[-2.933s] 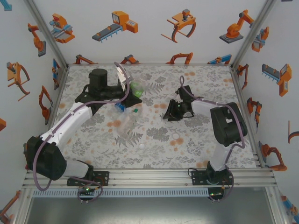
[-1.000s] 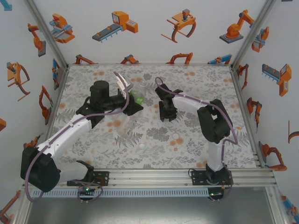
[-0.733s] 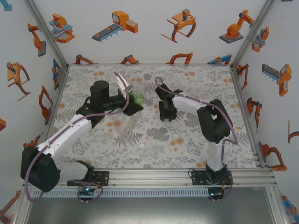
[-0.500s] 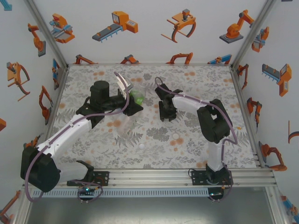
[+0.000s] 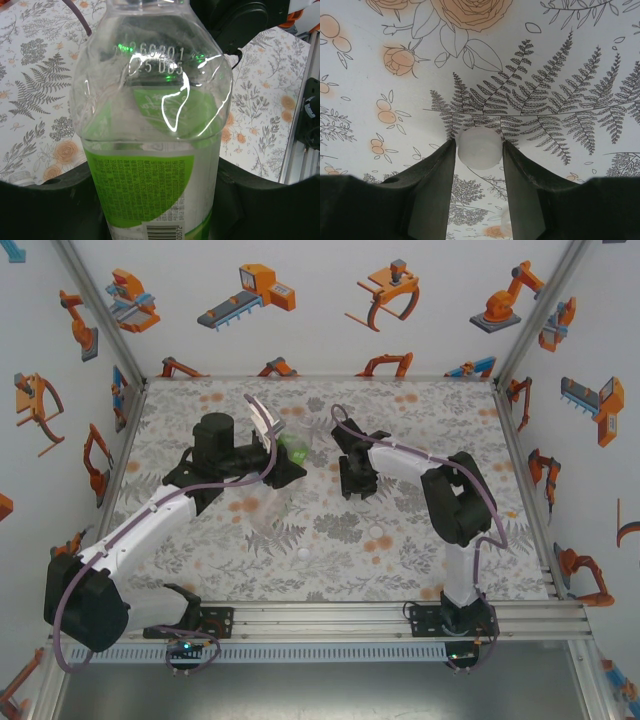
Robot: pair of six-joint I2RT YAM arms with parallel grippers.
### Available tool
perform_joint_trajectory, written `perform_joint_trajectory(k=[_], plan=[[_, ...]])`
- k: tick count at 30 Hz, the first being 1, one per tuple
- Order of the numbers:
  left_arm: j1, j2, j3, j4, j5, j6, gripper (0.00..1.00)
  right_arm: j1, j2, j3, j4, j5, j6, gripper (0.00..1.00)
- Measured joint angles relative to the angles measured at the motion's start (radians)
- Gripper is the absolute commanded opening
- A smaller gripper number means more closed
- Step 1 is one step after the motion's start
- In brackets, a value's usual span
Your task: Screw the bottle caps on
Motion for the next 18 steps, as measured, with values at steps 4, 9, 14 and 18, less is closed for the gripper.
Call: perform_joint_trajectory(k=[4,9,14,18], plan=[[-0.001,0.001,0.000,0.000,0.000,0.000,0.03,0.000,0.000,0.000,0.002,0.003,0.000,0.42],[-0.005,0.006,0.000,0.000,0.000,0.000,0.03,0.000,0.001,0.000,0.002,0.003,-0.003,0.39],[-0.006,0.010,0.000,0.000,0.000,0.001,0.03,0.001,0.003,0.004,0.002,0.003,-0.008,0.29],[-0.006,0.013,0.000,0.000,0.002,0.016,0.02,0.001,0.003,0.004,0.002,0.003,-0.015,0.24]])
